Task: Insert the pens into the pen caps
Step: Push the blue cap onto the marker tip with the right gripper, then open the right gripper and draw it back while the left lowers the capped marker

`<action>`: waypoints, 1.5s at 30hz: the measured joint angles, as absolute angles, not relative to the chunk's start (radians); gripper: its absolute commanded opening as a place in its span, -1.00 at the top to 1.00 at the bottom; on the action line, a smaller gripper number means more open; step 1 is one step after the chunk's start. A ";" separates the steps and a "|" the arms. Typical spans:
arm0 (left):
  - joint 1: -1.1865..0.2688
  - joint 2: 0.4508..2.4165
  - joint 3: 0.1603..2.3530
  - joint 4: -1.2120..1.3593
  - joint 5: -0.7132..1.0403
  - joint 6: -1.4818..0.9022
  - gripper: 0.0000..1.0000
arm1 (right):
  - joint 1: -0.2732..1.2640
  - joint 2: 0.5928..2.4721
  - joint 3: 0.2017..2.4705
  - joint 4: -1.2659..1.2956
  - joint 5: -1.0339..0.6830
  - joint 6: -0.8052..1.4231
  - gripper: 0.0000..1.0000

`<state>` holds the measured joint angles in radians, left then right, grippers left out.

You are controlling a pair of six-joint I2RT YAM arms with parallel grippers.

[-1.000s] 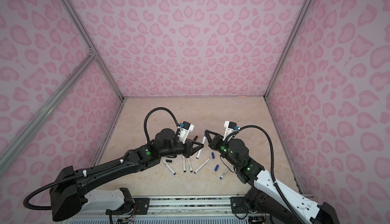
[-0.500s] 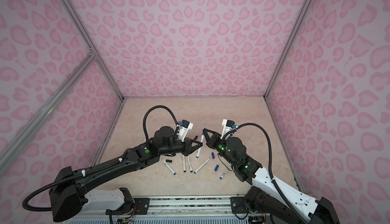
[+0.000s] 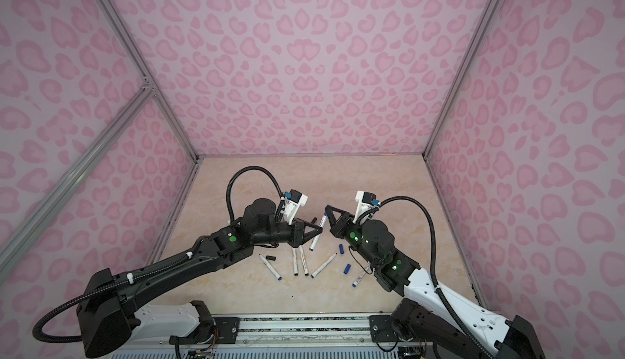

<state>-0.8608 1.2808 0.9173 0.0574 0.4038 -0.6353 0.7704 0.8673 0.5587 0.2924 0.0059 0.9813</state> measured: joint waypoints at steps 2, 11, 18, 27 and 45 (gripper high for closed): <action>-0.858 1.281 0.917 0.056 0.411 -0.636 0.92 | 0.770 0.872 0.547 0.318 0.003 1.000 0.86; -0.864 1.292 0.937 0.049 0.347 -0.619 0.92 | 0.797 0.920 0.645 0.209 0.050 1.040 1.00; -0.878 1.284 0.965 -0.019 0.280 -0.566 0.93 | 0.841 0.922 0.683 0.120 0.140 1.040 1.00; -0.873 1.286 0.969 -0.087 0.261 -0.560 0.92 | 0.907 0.977 0.663 0.171 0.228 1.050 1.00; -0.833 1.250 0.956 -0.031 0.315 -0.606 0.92 | 0.924 0.944 0.661 0.249 0.202 1.023 -0.03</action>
<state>-0.8326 1.2495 0.9558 -0.0307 0.3149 -0.6056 0.9241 0.9440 0.6613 0.2489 0.2016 1.0233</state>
